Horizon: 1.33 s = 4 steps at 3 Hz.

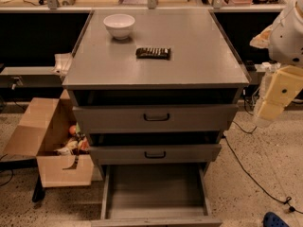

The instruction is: Close bottom drawer

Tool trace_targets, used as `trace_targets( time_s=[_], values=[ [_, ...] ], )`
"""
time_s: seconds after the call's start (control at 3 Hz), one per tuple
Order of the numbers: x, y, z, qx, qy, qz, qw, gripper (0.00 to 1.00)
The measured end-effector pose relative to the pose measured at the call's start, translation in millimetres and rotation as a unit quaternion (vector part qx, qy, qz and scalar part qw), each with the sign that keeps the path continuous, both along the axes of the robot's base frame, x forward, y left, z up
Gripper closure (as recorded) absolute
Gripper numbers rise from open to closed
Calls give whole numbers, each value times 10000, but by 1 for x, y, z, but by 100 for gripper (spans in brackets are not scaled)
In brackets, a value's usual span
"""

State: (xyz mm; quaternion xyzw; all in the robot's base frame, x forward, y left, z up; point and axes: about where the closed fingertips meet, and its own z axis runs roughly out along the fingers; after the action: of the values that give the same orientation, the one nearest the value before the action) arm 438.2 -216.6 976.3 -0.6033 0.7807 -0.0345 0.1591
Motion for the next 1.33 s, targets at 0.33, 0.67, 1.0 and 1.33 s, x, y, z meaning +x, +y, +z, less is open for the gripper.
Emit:
trace_targets(
  time_s=[0.33, 0.67, 1.0, 1.33],
  values=[
    [0, 0, 0, 0, 0, 0, 10000, 0],
    [-4, 3, -26, -104, 182, 28, 9998, 0],
    [-20, 11, -77, 2, 434, 180, 9989, 0],
    [-46, 19, -162, 418, 808, 249, 9955, 0]
  ],
)
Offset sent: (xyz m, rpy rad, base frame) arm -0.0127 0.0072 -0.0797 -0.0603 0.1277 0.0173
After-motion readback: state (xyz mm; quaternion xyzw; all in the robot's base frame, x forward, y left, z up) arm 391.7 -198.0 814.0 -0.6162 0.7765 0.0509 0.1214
